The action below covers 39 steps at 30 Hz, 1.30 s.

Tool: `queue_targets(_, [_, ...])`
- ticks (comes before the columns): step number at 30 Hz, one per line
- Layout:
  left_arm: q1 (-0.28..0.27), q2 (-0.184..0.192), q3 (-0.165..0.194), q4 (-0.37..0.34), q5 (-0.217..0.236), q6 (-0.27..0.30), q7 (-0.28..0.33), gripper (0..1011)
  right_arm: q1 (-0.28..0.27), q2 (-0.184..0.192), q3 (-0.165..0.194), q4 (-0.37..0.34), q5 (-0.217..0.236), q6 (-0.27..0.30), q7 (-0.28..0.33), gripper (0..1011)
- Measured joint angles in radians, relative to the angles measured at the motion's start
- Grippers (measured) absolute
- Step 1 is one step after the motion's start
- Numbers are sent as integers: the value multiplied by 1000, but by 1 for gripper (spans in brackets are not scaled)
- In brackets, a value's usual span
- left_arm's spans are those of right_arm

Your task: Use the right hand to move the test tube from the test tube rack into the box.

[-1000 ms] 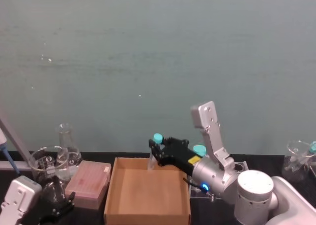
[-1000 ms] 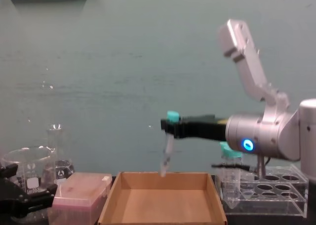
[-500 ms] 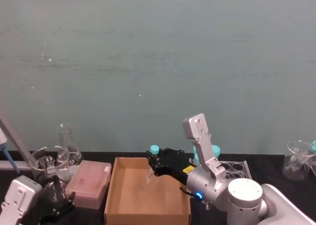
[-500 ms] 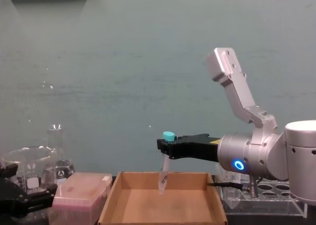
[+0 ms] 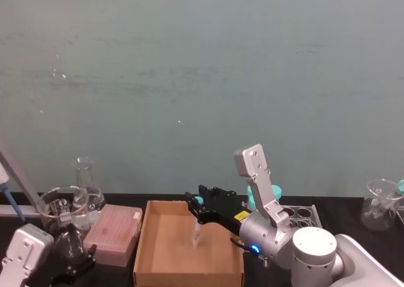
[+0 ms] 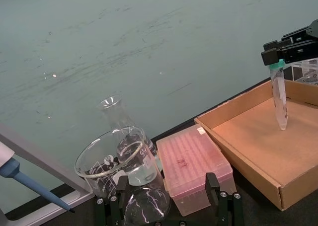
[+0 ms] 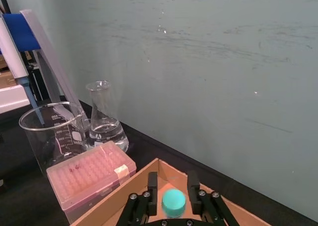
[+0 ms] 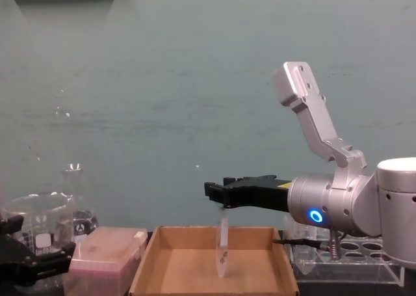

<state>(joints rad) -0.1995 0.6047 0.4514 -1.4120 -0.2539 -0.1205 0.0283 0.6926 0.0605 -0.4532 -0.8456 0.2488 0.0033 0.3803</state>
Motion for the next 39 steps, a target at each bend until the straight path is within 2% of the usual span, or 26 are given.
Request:
queue_targets(3, [0,0,0,0,0,0,0,1000,0,0,0,-1,1,0,0,422])
queue_targets(6, [0,0,0,0,0,0,0,1000,-1,1,1,-2,1,1,0,567])
queue_targets(9, [0,0,0,0,0,0,0,1000,-1,1,1,-2,1,2,0,624])
queue_targets(13, [0,0,0,0,0,0,0,1000,-1,1,1,-3,1,2,0,786])
queue_targets(22, [0,0,0,0,0,0,0,1000,-2,2,1,-4,2,3,0,998])
queue_targets(39, [0,0,0,0,0,0,0,1000,-2,2,1,-4,3,3,0,1002])
